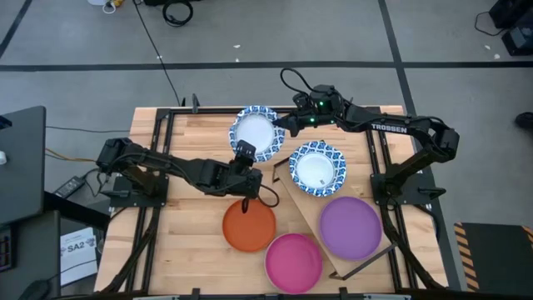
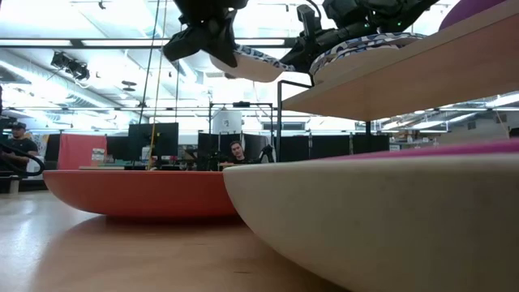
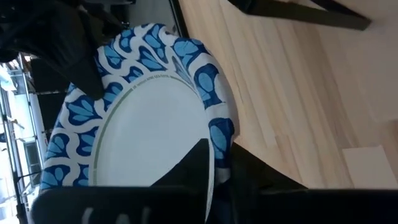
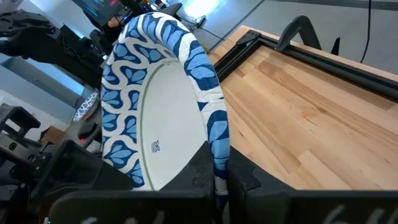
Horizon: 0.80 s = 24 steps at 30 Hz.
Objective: Place and stack plates onto a shelf
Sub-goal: Stack the white bowl on top of the white bowls on the shelf
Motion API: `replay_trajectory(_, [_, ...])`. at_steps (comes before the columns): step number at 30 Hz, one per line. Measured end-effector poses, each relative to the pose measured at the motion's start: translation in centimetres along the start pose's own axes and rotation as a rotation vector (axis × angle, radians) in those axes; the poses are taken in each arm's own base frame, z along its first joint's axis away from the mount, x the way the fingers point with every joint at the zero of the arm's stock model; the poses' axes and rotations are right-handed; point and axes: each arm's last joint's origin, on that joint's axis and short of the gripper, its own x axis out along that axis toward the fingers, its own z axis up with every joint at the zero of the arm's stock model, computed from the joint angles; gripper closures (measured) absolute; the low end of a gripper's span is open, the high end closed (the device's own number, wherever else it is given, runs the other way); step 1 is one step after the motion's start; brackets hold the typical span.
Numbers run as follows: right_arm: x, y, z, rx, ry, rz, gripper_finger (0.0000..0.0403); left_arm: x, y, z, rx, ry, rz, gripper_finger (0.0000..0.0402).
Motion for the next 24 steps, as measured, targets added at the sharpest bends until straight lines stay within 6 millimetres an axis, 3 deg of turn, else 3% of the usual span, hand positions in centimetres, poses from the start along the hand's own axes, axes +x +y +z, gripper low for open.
replay_trajectory(10, [0.0,0.0,0.0,-0.024,-0.002,-0.003,0.0387,-0.8,-0.3,0.6,-0.03,-0.031,0.023,0.0303])
replay_trajectory(24, [-0.5,-1.1,0.7,-0.024,-0.075,-0.111,0.0388,-3.8,-1.6,1.2,-0.165,-0.084,0.069,0.0299])
